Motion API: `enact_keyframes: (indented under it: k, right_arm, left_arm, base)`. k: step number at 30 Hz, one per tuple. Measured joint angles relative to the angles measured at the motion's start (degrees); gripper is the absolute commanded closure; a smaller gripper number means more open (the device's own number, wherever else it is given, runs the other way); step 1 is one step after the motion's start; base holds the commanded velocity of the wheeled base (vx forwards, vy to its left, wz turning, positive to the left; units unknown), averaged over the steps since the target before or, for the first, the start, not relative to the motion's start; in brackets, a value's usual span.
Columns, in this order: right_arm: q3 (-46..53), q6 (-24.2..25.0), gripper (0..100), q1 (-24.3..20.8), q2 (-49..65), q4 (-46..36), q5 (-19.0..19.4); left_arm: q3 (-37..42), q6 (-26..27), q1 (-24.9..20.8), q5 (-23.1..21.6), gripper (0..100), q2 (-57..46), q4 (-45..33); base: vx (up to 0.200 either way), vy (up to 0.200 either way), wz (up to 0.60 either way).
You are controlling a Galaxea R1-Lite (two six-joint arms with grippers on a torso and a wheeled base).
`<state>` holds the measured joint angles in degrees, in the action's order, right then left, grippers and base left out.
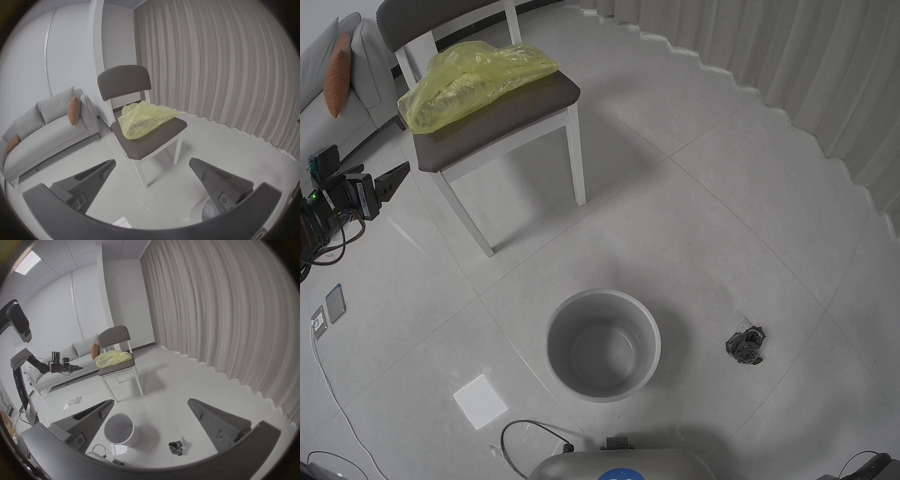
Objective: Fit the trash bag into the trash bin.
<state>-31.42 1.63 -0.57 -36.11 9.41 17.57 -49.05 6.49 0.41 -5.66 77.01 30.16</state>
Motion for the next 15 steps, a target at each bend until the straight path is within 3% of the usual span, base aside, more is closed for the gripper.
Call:
enact_keyframes:
  k: [8, 15]
  right_arm:
    - [-0.4, -0.2, 0, 0.2, -0.2, -0.1, 0.0]
    - [-0.8, -0.6, 0, 0.2, -0.3, -0.1, 0.0]
  left_arm:
    - [-2.6, 0.6, 0.7, 2.7, 0, 3.9, 0.2]
    - [-11.7, 1.3, 1.7, 6.5, 0, 12.1, 1.3]
  base:
    - [0.000, 0.000, 0.00]
    - [0.000, 0.000, 0.00]
